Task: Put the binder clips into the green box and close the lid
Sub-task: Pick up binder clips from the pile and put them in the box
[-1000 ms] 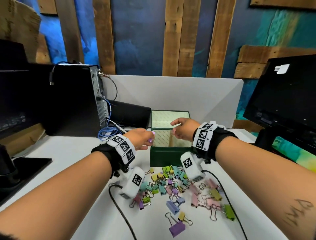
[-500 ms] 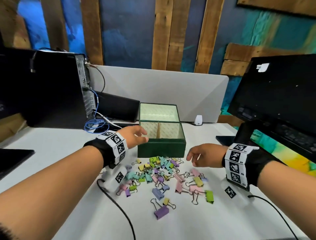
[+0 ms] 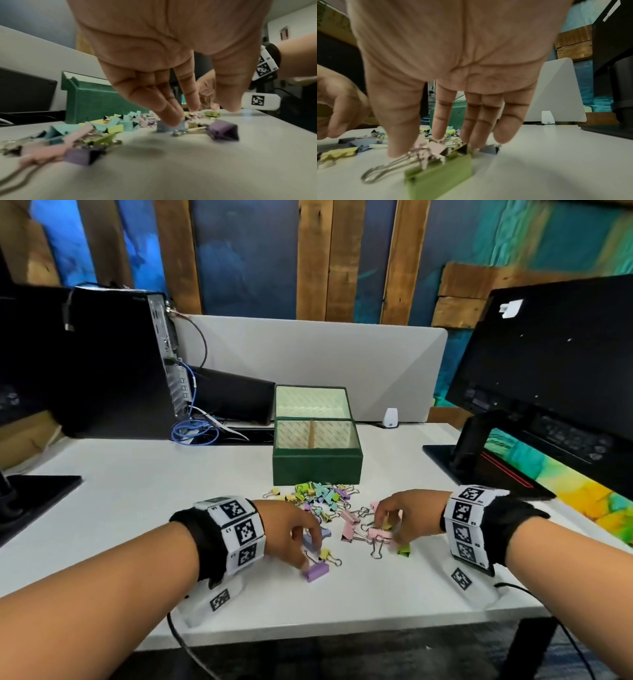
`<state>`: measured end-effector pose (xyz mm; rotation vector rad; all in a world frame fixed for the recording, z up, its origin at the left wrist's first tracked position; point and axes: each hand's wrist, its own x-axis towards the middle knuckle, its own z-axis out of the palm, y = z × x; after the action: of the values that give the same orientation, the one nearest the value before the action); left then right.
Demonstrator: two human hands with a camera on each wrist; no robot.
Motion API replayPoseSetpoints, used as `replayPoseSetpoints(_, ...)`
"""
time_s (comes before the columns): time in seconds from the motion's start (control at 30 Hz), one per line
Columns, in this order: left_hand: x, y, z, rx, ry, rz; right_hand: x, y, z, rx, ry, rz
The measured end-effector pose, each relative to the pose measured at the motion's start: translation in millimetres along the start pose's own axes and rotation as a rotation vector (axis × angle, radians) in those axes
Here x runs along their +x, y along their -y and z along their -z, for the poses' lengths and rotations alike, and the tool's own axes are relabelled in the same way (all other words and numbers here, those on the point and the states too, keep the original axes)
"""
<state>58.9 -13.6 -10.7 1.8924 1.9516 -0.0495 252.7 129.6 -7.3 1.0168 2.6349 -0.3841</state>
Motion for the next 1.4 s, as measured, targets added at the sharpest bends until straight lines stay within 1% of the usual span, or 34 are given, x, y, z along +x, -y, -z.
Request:
replayPoseSetpoints(0.13,2,-14,-9,0.12,0.096,-0.084,0,8,-7,-0.026,-0.005,0.042)
replayPoseSetpoints(0.23,3,-19,-12,0.21,0.11,-0.099,-1,9,-8,-0.037,-0.007,0.046)
replayPoseSetpoints(0.33,4,-17,-12,0.231,0.09,-0.094,-6,7,-7,-0.085,0.002,0.021)
replayPoseSetpoints(0.43,6,-13,-13,0.196,0.057,-0.095,-6,4,-6,-0.131,0.044,0.007)
replayPoseSetpoints(0.57,8,-11,-13,0.131,0.005,-0.084,-1,7,-10,-0.074,0.043,0.042)
replayPoseSetpoints(0.7,7,-8,-12,0.113,-0.025,-0.075,3,12,-12,-0.083,0.034,0.084)
replayPoseSetpoints(0.77,7,-3,-10,0.061,-0.044,-0.059,4,14,-11,-0.119,0.046,0.117)
replayPoseSetpoints(0.83,7,4,-8,-0.013,-0.096,-0.047,5,14,-11,-0.113,0.047,0.137)
replayPoseSetpoints(0.93,7,14,1,-0.175,-0.186,-0.02,9,12,-12,-0.087,0.026,0.116)
replayPoseSetpoints(1.0,7,21,10,-0.325,-0.241,0.0,12,11,-12,-0.063,0.011,0.091)
replayPoseSetpoints(1.17,8,39,32,-0.665,-0.373,0.052,16,5,-4,0.142,-0.027,0.068)
replayPoseSetpoints(1.23,9,47,40,-0.73,-0.422,0.068,19,2,3,0.202,-0.048,0.082)
replayPoseSetpoints(1.33,14,61,51,-0.783,-0.463,0.092,27,-1,16,0.317,-0.022,0.091)
replayPoseSetpoints(1.4,19,69,59,-0.815,-0.49,0.09,33,1,29,0.398,-0.046,0.094)
